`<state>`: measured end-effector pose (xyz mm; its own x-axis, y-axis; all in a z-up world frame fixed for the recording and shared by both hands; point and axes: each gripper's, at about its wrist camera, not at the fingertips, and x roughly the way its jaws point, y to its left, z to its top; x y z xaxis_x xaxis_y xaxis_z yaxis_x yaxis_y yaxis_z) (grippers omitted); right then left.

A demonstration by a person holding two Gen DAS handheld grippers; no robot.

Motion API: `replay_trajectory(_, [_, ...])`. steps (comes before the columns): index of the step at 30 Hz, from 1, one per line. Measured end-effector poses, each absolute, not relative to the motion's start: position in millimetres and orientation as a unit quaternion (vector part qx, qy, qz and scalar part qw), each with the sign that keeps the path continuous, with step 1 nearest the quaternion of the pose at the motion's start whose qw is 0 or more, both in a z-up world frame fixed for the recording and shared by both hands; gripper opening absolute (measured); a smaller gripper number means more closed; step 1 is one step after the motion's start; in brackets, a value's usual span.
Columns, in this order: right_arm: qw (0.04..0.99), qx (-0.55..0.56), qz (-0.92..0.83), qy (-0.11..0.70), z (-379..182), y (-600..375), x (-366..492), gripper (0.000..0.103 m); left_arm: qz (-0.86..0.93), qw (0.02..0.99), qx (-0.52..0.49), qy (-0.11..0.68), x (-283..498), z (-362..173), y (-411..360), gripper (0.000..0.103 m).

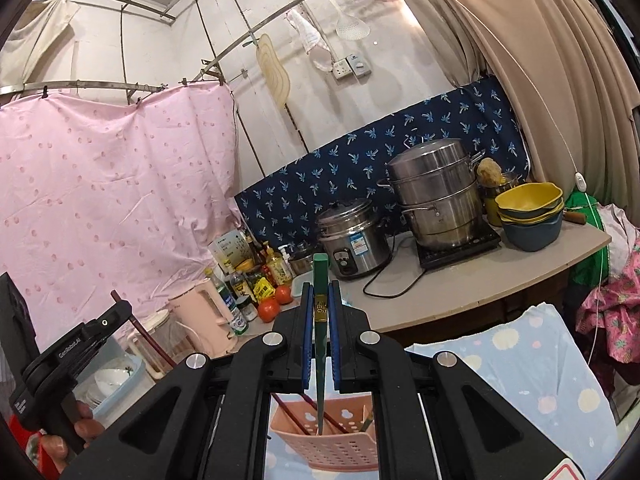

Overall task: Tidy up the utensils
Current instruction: 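Carry both chopsticks into the pink holder while both tools open to drop them, then move both tools back down to the remaining red chopsticks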

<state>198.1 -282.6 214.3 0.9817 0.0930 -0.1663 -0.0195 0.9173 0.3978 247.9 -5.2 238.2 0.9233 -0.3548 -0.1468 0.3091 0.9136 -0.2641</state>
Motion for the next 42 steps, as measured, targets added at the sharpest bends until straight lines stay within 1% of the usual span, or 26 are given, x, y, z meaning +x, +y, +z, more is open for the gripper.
replay_trajectory(7, [0.969,0.206,0.026,0.134,185,-279,241,0.007,-0.162,0.97,-0.118,0.136,284,204,-12,0.007])
replay_trajectory(13, [0.962,0.207,0.023,0.175,151,-274,258,0.007,-0.158,0.965,-0.119,0.174,297,174,-15,0.007])
replay_trajectory(17, [0.96,0.206,0.018,0.189,141,-274,263,0.008,-0.157,0.962,-0.124,0.185,298,163,-13,0.007])
replay_trajectory(18, [0.959,0.206,0.018,0.191,140,-275,263,0.008,-0.154,0.962,-0.125,0.187,298,161,-12,0.008])
replay_trajectory(20, [0.96,0.208,0.011,0.188,138,-276,261,0.016,-0.155,0.961,-0.128,0.192,298,159,-10,0.008])
replay_trajectory(21, [0.96,0.207,0.008,0.188,138,-276,260,0.018,-0.152,0.96,-0.131,0.193,297,158,-9,0.008])
replay_trajectory(22, [0.96,0.206,0.006,0.188,138,-277,259,0.02,-0.15,0.96,-0.133,0.194,295,156,-8,0.01])
replay_trajectory(23, [0.961,0.206,0.004,0.187,137,-277,257,0.023,-0.147,0.96,-0.133,0.197,294,155,-7,0.02])
replay_trajectory(25, [0.961,0.205,-0.002,0.185,137,-278,251,0.027,-0.139,0.96,-0.137,0.199,290,153,-4,0.031])
replay_trajectory(32, [0.965,0.196,-0.006,0.177,137,-276,221,0.034,-0.137,0.96,-0.14,0.201,266,151,6,0.031])
replay_trajectory(42, [0.964,0.179,-0.002,0.198,117,-259,171,0.034,-0.151,0.953,-0.13,0.228,222,128,11,0.031])
